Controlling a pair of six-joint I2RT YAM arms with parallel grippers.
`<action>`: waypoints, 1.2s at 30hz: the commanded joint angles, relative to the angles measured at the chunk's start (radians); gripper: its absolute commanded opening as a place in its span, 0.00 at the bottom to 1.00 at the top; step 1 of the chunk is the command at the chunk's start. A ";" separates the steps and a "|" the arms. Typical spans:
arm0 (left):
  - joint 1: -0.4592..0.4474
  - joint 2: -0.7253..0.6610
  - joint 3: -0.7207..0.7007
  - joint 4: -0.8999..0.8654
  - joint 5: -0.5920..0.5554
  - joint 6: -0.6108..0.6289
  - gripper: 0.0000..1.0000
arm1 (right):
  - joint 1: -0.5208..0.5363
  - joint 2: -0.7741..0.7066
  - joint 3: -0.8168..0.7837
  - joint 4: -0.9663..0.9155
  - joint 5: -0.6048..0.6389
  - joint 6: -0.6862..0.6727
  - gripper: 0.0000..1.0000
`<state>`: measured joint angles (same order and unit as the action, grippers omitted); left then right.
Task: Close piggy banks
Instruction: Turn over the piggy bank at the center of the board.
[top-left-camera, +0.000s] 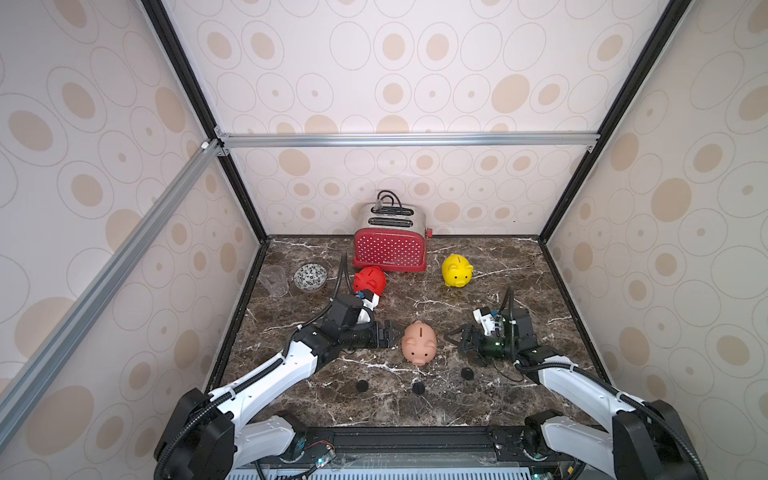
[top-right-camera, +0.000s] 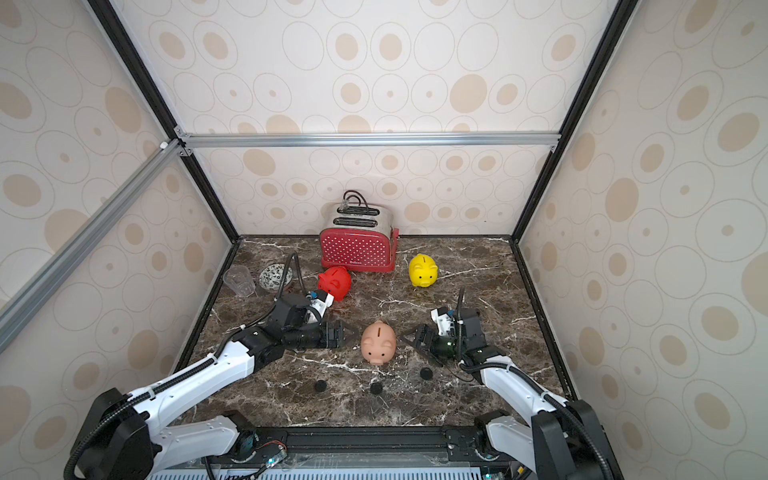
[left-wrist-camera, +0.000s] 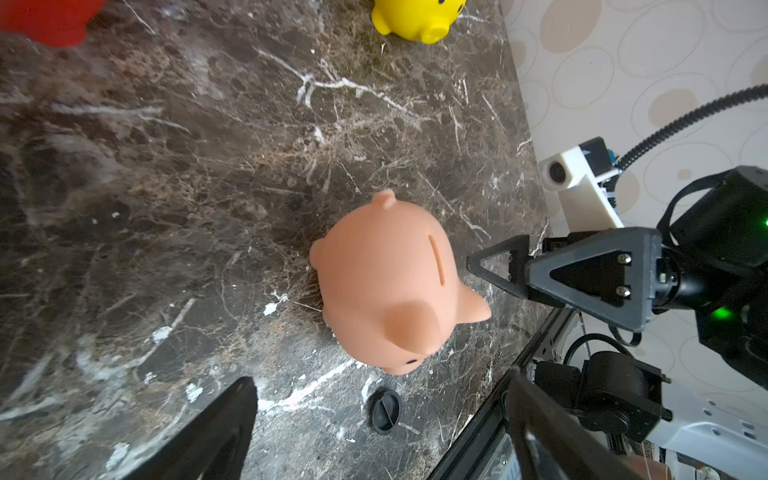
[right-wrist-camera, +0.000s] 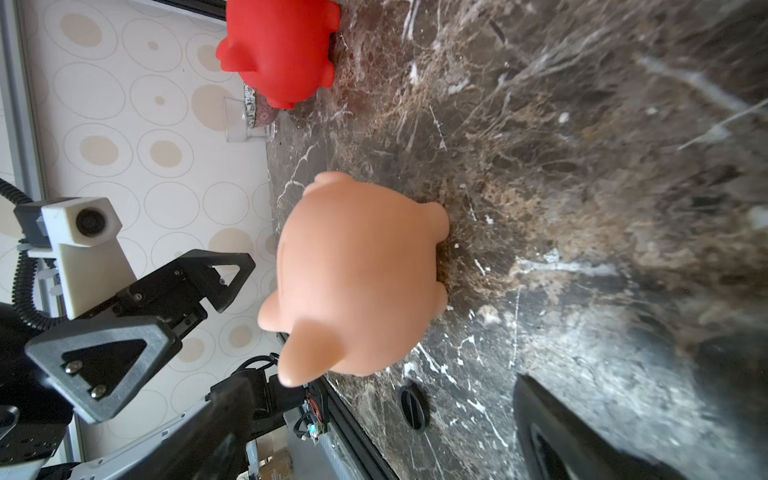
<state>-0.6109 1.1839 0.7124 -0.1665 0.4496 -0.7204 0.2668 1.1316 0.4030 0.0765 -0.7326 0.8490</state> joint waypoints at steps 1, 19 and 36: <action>-0.012 0.018 0.038 0.034 -0.012 -0.023 0.93 | 0.031 0.037 -0.034 0.160 -0.010 0.093 1.00; -0.040 0.248 0.157 0.147 0.068 -0.053 0.81 | 0.092 0.436 -0.034 0.814 -0.089 0.291 1.00; -0.095 0.350 0.155 0.167 0.084 -0.043 0.78 | 0.093 0.513 -0.082 0.922 -0.108 0.334 1.00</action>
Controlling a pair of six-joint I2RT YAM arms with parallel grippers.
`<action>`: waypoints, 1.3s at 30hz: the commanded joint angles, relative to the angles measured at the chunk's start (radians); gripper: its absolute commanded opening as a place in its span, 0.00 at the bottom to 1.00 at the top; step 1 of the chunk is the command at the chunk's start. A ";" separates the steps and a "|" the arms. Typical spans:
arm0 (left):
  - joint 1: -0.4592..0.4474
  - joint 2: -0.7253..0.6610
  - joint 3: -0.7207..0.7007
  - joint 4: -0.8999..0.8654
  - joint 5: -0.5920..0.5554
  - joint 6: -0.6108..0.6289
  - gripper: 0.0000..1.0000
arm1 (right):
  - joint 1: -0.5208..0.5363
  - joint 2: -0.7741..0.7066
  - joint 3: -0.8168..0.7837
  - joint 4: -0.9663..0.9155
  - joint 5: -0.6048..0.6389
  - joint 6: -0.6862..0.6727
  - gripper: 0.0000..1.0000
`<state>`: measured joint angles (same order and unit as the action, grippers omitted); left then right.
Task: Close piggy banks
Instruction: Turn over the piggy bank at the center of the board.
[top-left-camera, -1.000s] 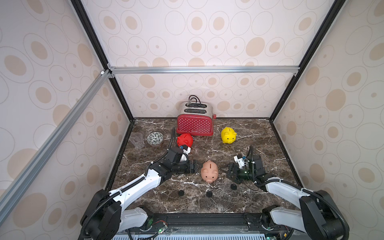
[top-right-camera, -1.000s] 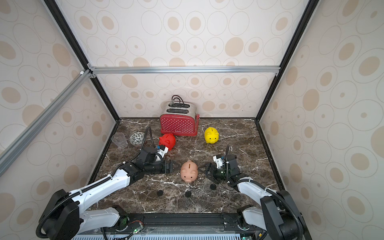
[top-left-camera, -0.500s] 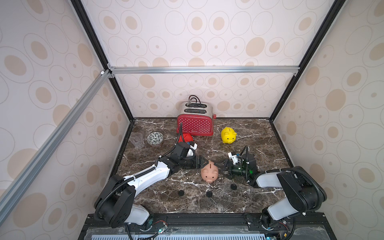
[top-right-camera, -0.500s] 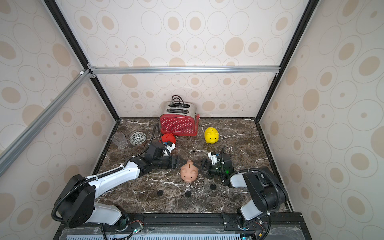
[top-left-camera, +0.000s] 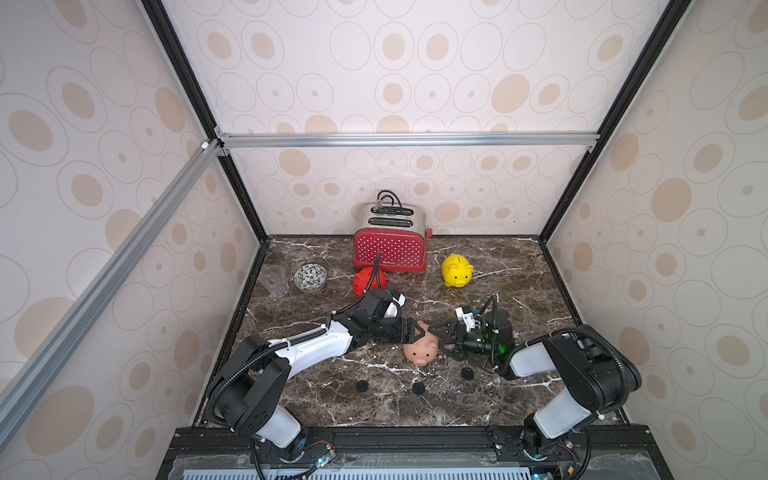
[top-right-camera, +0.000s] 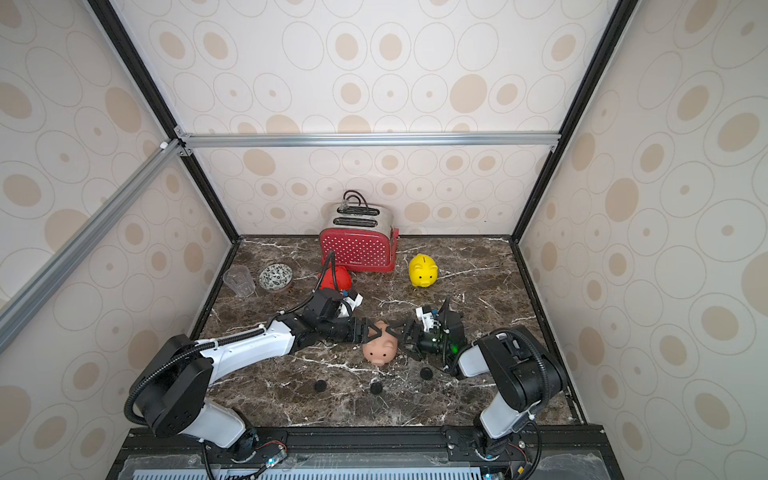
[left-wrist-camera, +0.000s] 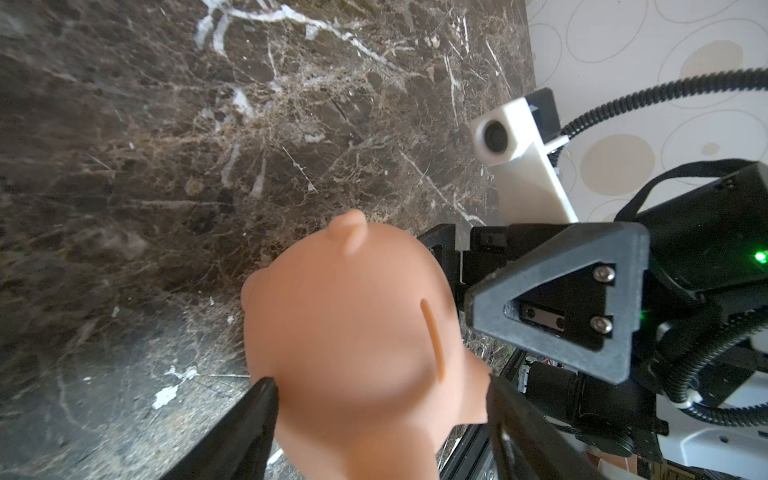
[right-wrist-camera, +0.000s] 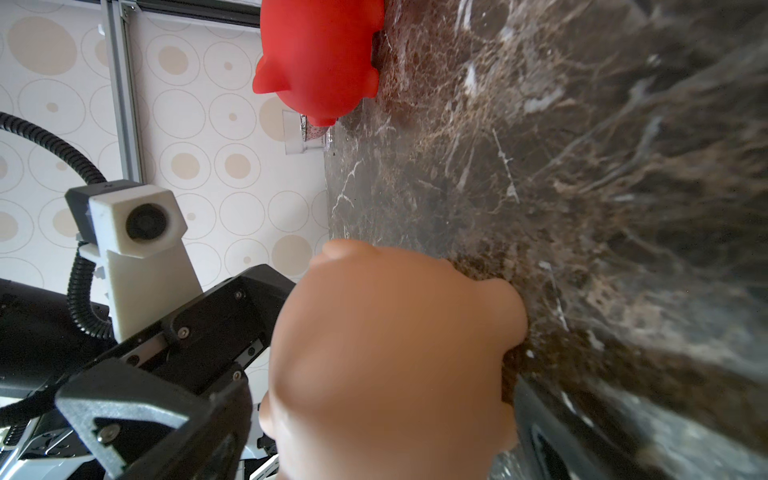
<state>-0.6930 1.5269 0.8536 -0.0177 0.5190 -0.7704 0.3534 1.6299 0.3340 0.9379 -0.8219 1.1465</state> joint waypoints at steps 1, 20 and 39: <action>-0.016 0.007 0.011 0.022 0.018 0.006 0.78 | 0.007 0.016 -0.014 0.067 -0.020 0.040 1.00; -0.019 0.011 -0.040 -0.002 -0.021 0.022 0.88 | 0.038 0.105 -0.008 0.150 -0.019 0.074 1.00; -0.019 0.079 -0.049 0.095 0.041 -0.009 0.73 | 0.077 0.155 0.003 0.335 -0.030 0.200 1.00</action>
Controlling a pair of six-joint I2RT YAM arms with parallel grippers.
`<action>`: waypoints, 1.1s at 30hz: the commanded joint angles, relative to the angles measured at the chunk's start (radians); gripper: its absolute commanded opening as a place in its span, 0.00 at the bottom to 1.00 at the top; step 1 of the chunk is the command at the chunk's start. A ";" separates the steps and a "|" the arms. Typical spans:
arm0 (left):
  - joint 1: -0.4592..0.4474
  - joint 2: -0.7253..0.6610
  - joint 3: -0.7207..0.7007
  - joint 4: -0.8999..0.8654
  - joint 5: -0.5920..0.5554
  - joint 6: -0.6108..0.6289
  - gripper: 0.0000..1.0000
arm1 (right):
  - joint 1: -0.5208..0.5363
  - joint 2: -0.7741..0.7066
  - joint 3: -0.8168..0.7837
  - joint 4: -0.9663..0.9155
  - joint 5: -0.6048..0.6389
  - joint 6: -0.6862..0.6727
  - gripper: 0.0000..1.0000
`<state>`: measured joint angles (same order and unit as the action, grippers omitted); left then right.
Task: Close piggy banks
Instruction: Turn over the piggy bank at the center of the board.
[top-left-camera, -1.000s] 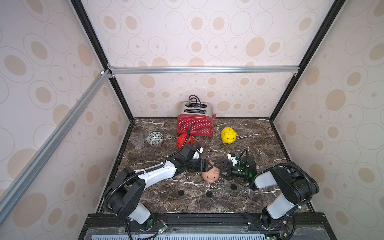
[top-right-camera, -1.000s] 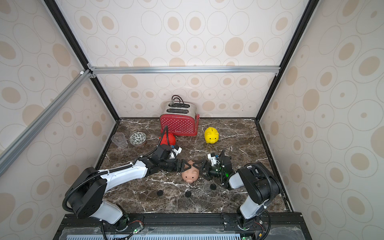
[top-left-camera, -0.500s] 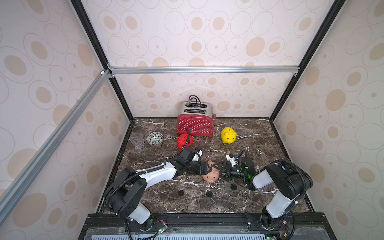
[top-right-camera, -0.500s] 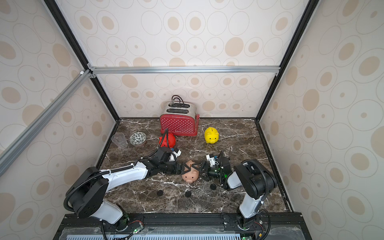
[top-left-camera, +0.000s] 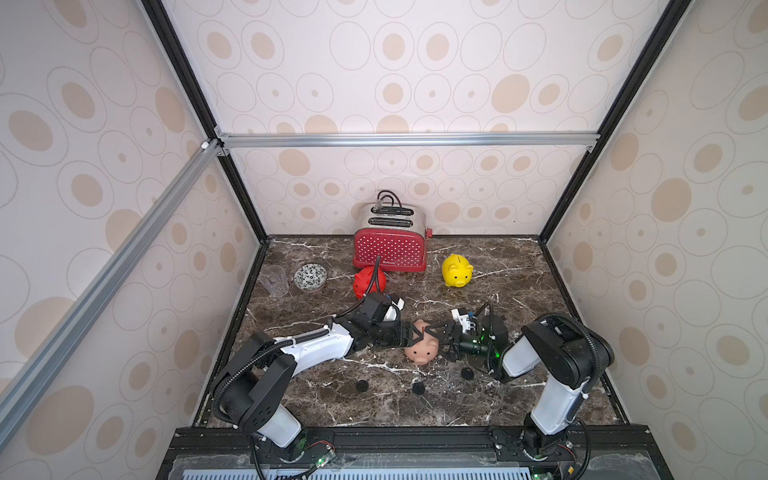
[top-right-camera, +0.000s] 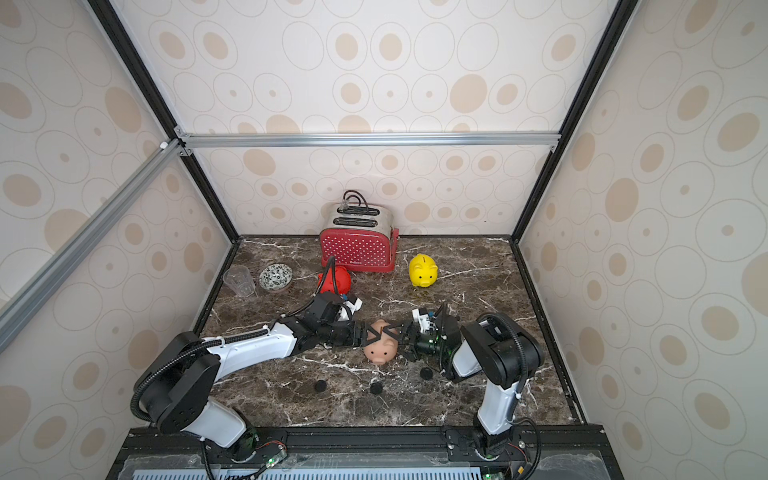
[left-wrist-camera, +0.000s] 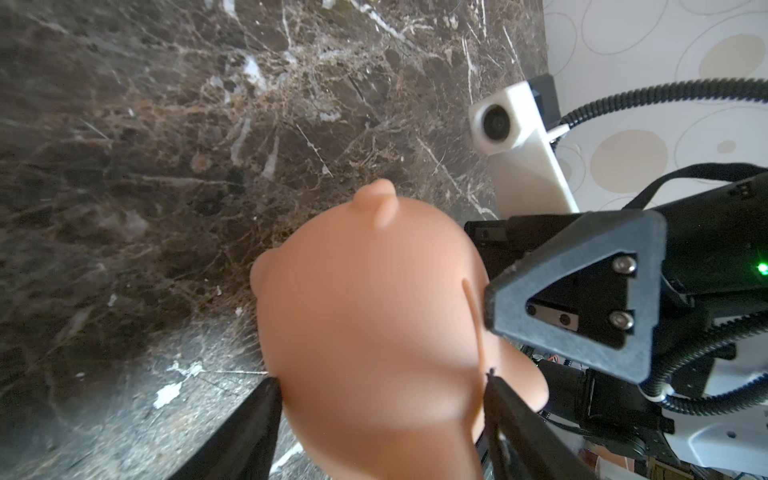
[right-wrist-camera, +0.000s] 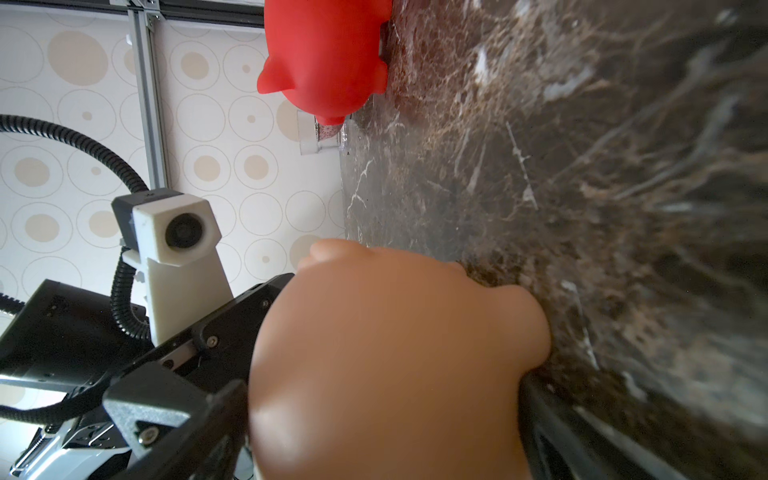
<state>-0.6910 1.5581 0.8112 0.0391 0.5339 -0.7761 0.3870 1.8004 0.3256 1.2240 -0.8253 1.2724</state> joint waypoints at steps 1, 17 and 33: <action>-0.022 0.049 -0.004 0.038 0.027 -0.004 0.73 | 0.045 -0.033 0.013 0.034 -0.028 0.072 1.00; -0.022 0.070 -0.016 0.034 0.029 0.010 0.71 | 0.047 -0.477 0.099 -0.567 -0.015 -0.125 1.00; -0.021 0.044 -0.050 -0.027 -0.016 0.051 0.70 | 0.047 -0.555 0.111 -0.622 0.003 -0.112 1.00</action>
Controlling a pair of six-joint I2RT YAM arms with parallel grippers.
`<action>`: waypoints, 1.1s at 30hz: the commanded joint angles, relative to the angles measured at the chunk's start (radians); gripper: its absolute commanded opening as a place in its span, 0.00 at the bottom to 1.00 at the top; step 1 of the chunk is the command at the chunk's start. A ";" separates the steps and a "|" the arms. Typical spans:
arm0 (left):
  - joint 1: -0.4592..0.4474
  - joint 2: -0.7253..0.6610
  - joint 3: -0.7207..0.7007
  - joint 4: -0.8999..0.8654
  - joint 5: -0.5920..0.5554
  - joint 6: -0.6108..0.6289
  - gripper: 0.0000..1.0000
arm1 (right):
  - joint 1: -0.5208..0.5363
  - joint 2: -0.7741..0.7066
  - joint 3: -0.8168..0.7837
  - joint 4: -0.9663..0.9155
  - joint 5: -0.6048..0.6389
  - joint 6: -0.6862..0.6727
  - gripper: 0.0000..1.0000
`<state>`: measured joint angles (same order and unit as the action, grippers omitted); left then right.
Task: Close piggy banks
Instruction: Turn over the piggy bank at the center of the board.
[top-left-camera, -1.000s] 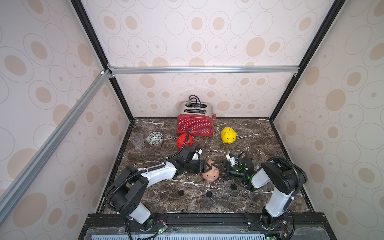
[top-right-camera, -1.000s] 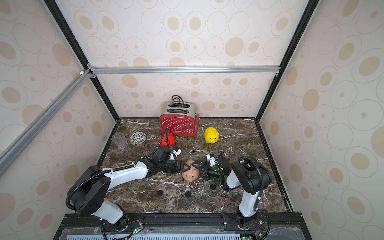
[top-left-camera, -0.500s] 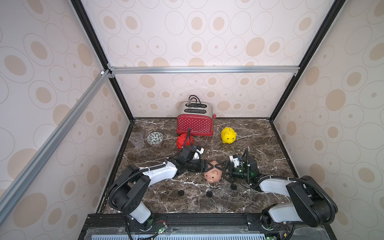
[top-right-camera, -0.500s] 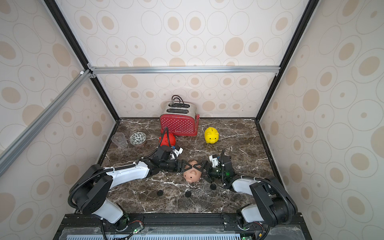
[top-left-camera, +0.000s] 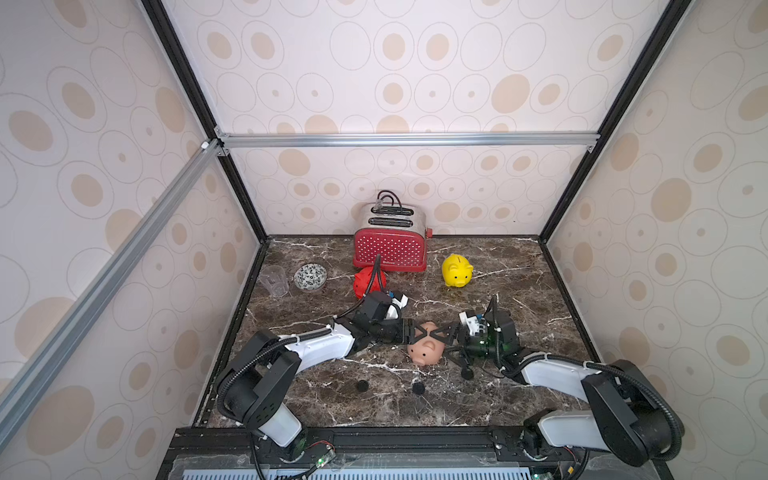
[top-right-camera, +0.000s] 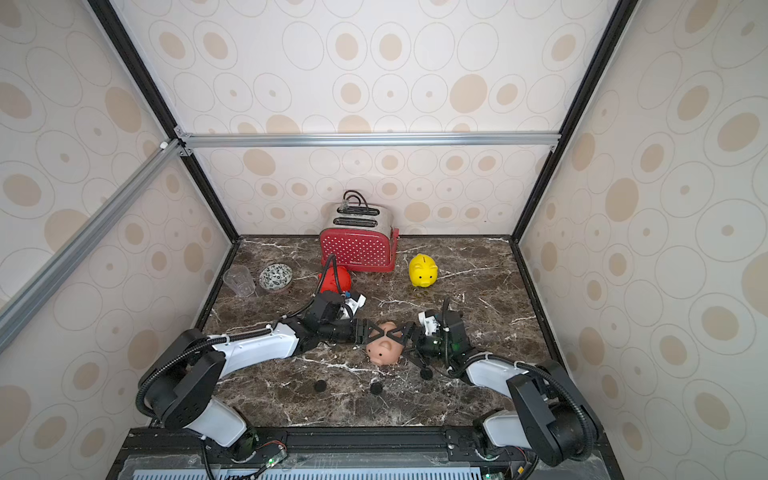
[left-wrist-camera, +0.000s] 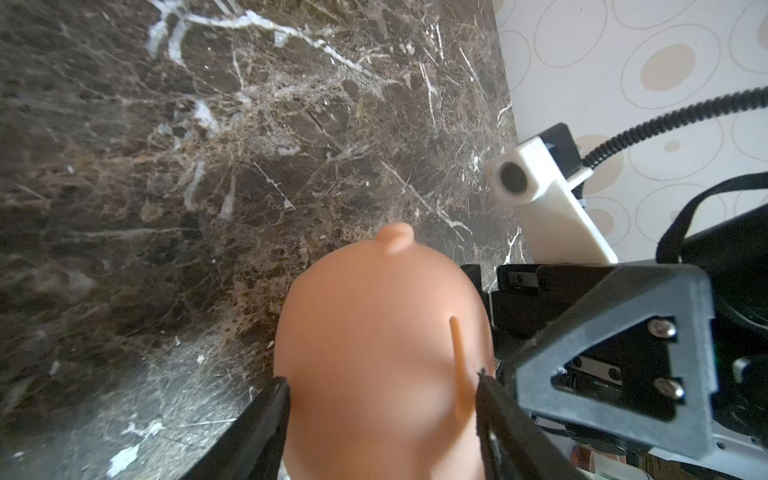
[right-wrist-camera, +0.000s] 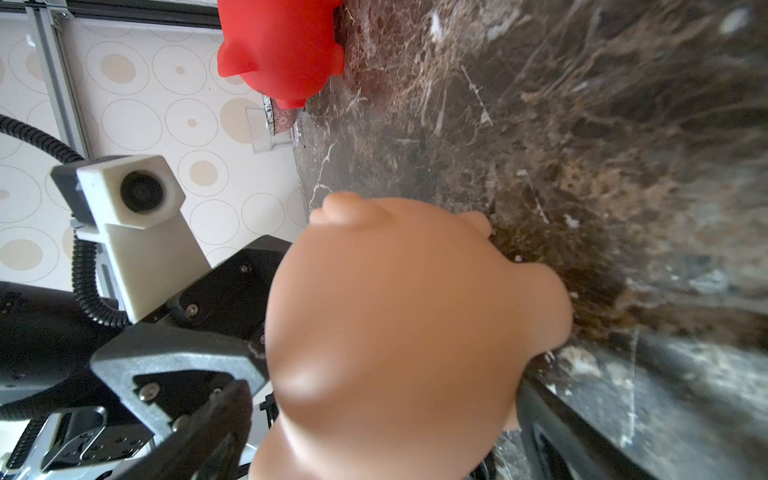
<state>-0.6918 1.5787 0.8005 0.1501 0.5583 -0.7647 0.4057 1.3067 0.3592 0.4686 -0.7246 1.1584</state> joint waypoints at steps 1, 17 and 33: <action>-0.021 0.021 -0.043 -0.141 -0.043 0.039 0.71 | 0.028 -0.065 0.082 0.121 -0.097 0.000 1.00; -0.004 0.066 -0.062 -0.117 -0.042 0.047 0.69 | 0.028 -0.093 0.067 -0.006 -0.027 -0.054 1.00; 0.012 0.106 -0.087 -0.068 -0.027 0.032 0.65 | 0.024 -0.106 0.019 -0.033 0.056 -0.056 1.00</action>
<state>-0.6685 1.6230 0.7753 0.2581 0.5537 -0.7368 0.4198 1.2186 0.3809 0.3809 -0.6682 1.1130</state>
